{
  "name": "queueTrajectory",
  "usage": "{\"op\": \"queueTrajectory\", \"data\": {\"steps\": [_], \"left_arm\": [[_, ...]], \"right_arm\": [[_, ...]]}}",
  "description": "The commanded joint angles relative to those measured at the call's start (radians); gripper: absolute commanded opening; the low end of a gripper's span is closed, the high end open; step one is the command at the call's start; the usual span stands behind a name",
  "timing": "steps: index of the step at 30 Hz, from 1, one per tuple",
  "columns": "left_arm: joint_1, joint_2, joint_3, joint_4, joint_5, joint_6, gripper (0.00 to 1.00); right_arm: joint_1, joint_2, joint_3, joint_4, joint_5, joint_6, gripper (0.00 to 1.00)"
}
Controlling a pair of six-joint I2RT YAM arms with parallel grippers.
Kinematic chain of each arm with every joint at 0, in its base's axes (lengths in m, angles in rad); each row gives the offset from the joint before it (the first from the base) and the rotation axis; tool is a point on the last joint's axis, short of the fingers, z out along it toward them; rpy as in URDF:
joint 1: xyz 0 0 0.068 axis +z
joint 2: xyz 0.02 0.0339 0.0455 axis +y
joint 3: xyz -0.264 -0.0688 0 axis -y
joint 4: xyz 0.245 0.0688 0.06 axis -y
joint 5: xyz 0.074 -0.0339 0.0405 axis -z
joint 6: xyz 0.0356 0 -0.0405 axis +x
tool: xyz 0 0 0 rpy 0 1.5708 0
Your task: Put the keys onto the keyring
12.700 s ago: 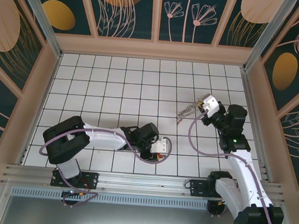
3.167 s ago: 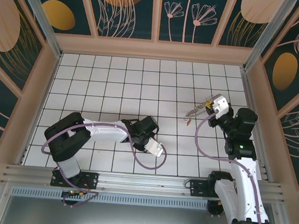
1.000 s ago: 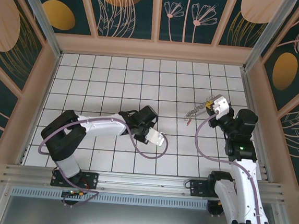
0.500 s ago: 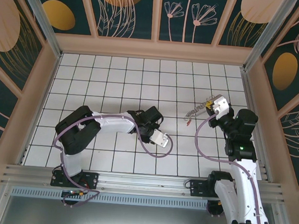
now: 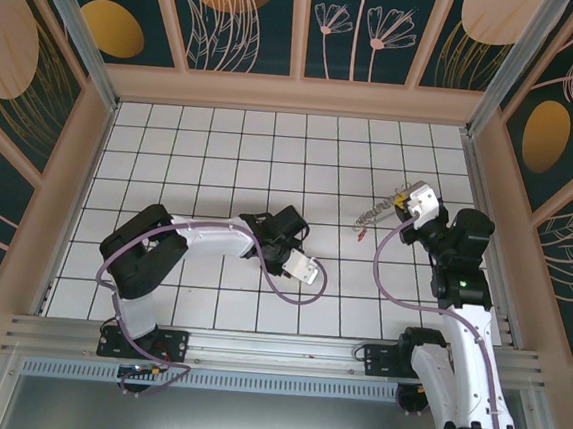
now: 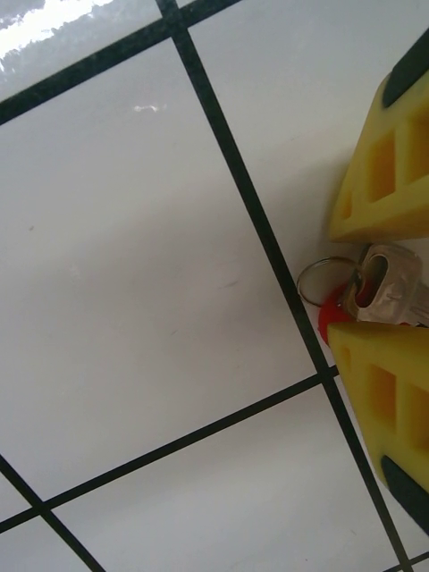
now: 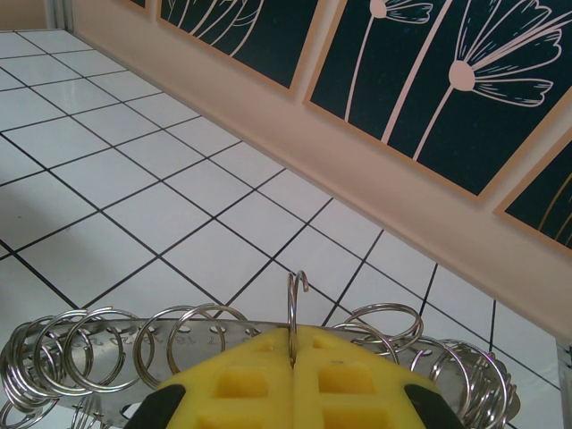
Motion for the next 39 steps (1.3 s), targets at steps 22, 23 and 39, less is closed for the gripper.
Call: {"op": "queueTrajectory", "data": {"steps": [22,23,39], "left_arm": [[0.003,-0.002,0.017,0.051,-0.083,0.083,0.10],[0.002,-0.005,0.018,0.056,-0.083,0.085,0.10],[0.005,0.032,0.082,0.055,-0.033,0.034,0.02]], "right_arm": [[-0.005,-0.030,-0.015,0.028,0.005,-0.003,0.00],[-0.005,-0.030,-0.016,0.028,0.006,-0.003,0.00],[-0.006,-0.037,-0.023,0.034,0.009,-0.004,0.00]]}}
